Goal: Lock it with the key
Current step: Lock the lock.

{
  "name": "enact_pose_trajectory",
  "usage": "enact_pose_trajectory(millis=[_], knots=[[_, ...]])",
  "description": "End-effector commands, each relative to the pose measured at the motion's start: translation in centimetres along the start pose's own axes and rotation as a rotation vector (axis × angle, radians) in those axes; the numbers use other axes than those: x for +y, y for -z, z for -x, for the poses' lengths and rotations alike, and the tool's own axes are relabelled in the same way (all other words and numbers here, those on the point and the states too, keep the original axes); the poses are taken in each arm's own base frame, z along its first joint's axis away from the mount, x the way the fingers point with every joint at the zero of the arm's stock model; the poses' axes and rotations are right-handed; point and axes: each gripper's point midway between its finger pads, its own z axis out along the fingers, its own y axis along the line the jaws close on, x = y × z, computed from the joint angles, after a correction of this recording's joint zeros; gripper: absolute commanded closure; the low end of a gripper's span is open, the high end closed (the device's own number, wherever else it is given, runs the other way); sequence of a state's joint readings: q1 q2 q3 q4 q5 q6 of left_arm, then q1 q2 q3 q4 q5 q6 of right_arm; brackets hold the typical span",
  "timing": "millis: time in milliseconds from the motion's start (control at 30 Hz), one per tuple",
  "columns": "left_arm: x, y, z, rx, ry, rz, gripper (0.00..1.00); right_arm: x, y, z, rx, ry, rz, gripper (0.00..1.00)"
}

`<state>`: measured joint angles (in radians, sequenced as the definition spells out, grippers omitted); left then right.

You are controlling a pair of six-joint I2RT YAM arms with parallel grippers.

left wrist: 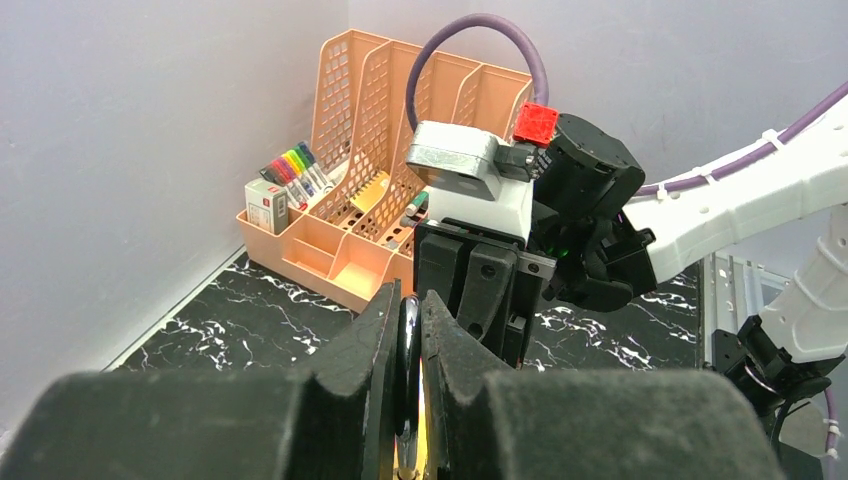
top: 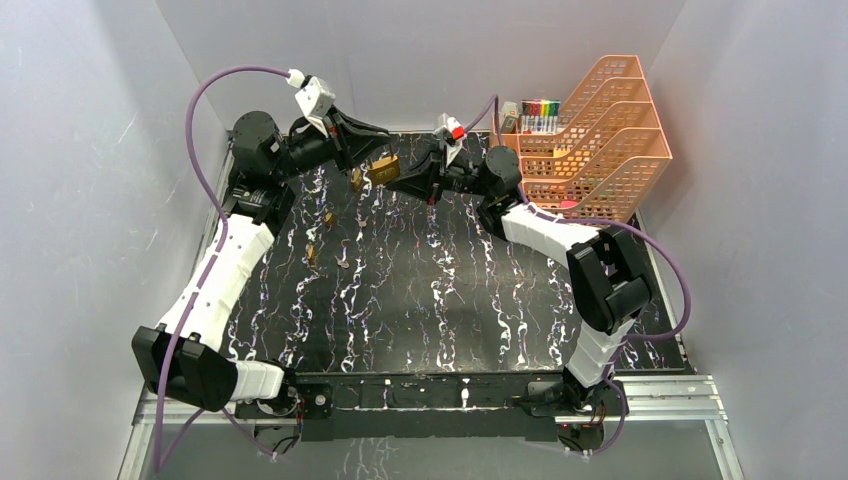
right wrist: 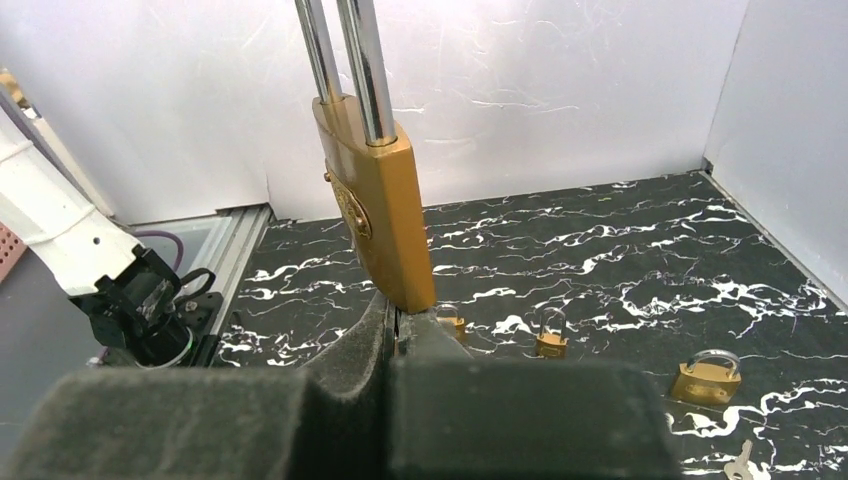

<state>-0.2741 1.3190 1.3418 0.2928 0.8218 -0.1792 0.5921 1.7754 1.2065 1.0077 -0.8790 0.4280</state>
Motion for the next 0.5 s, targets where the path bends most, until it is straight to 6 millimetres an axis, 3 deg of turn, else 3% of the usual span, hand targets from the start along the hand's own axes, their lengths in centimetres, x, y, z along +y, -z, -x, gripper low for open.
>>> enact_pose_trajectory(millis=[0,200,467], knots=[[-1.1,0.4,5.5,-0.127,-0.137,-0.009,1.0,1.0,-0.8,2.5,-0.042,0.065,0.048,1.0],[-1.2,0.5,6.1,-0.142,-0.15,-0.006,1.0,1.1,-0.3,1.2,-0.039,0.056,0.033,1.0],[-1.8,0.6,8.3,-0.185,-0.174,-0.012,1.0,1.3,0.8,-2.2,-0.02,-0.011,0.026,1.0]])
